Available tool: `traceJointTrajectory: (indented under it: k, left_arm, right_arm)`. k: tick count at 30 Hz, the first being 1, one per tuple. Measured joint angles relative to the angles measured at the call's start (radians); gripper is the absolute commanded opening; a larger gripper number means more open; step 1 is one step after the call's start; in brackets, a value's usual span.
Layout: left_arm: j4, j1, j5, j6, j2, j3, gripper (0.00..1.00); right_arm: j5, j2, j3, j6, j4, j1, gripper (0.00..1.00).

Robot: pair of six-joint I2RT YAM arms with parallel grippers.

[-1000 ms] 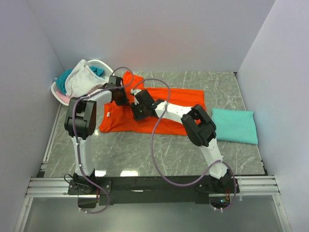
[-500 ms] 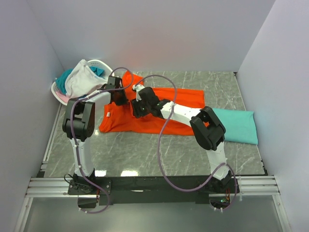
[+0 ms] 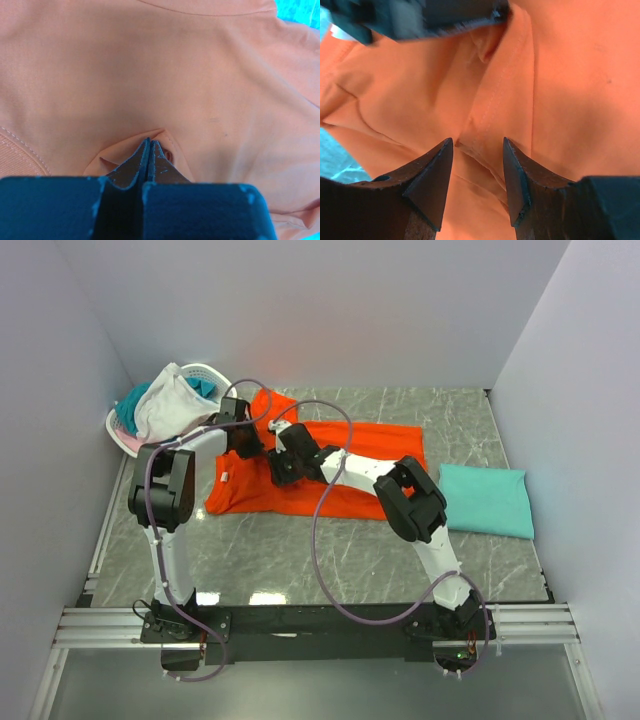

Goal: Fold and stack the t-shirts
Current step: Fold the tshirt

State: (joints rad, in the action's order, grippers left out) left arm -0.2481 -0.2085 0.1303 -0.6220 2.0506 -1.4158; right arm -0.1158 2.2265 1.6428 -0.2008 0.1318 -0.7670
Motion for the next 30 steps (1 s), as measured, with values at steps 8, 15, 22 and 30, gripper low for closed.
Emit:
traceJointTrajectory:
  k: [8,15,22,30]
  left_arm:
    - [0.0,0.019,0.047,-0.01,0.003,0.0,0.0]
    - [-0.003,0.031,0.076,-0.018,0.01,0.0,0.0]
    - [0.0,0.037,0.099,-0.021,0.009,0.0,0.0]
    - [0.004,0.04,0.11,-0.018,0.009,0.0,0.0]
  right_arm:
    - [0.067,0.023,0.049,-0.011,0.043,-0.013,0.46]
    - [0.133,0.064,0.087,-0.006,0.064,-0.035,0.46]
    - [0.181,0.069,0.1,-0.008,0.082,-0.042,0.27]
    - [0.235,0.066,0.1,-0.018,0.085,-0.042,0.19]
